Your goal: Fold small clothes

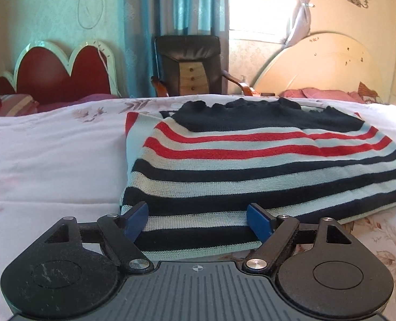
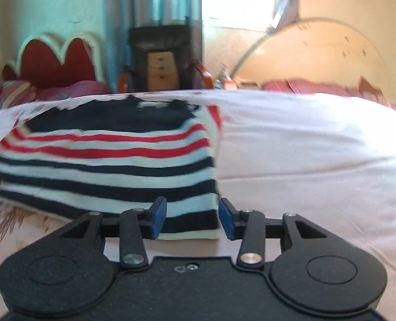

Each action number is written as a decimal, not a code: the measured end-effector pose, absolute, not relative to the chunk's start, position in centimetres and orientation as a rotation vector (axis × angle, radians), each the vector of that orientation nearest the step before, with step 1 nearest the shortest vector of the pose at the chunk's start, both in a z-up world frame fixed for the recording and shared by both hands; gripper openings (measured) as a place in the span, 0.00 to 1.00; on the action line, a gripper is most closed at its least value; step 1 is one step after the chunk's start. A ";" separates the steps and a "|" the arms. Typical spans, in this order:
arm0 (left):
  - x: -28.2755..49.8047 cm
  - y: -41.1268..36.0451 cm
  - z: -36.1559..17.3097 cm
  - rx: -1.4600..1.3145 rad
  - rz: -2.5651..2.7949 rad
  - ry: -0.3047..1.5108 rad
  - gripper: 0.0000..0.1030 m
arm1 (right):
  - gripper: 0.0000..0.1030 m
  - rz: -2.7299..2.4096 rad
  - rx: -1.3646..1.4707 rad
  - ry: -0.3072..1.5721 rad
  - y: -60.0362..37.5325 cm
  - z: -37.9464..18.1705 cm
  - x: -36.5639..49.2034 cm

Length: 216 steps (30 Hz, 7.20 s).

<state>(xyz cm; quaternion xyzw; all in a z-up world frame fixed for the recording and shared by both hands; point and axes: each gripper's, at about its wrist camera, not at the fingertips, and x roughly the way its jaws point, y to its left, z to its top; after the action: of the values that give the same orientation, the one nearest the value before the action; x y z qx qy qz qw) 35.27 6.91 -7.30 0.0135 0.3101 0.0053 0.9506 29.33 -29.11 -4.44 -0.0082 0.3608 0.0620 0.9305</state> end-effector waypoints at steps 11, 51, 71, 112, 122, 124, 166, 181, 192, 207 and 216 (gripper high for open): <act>36.1 6.0 -7.1 0.086 0.044 0.675 0.78 | 0.10 0.131 -0.026 0.823 -30.2 -7.1 29.3; 37.4 14.8 -11.2 -0.927 0.094 0.404 0.24 | 0.03 0.483 0.207 0.758 -17.3 -5.1 38.7; 40.7 7.9 -2.6 -0.759 -0.234 0.386 0.24 | 0.00 0.503 0.252 0.872 -17.5 -8.5 40.5; 45.1 6.4 -9.3 -0.462 -0.114 0.747 0.74 | 0.40 0.509 0.510 1.036 -22.4 -6.6 44.2; 47.0 1.1 -6.1 -0.371 -0.250 0.671 0.74 | 0.17 0.504 -0.021 0.622 -21.7 0.9 37.9; 47.5 -1.1 -5.6 -0.318 -0.282 0.671 0.74 | 0.17 0.467 -0.026 0.592 -23.5 1.5 37.4; 42.1 -3.5 -4.5 -0.168 -0.305 0.676 0.36 | 0.24 0.311 0.359 0.687 -35.2 -1.6 34.1; 39.9 -6.7 -4.7 0.002 -0.325 0.701 0.36 | 0.00 0.284 -0.011 0.821 -30.0 -5.9 30.5; 46.1 -8.5 -1.8 -0.017 -0.415 0.640 0.36 | 0.08 0.260 0.095 0.664 -30.6 -1.5 37.8; 51.3 -7.7 -3.5 -0.057 -0.367 0.693 0.36 | 0.38 0.222 0.414 0.764 -35.6 -6.3 46.4; 51.2 -8.6 -4.9 0.018 -0.288 0.682 0.36 | 0.09 0.346 0.169 0.648 -31.8 -6.2 47.8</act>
<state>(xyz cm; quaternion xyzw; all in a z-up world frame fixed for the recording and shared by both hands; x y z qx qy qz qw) 51.20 -8.56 -4.88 0.0088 0.3332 -0.1410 0.9322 47.79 -31.81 -6.16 0.0825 0.3162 0.1688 0.9299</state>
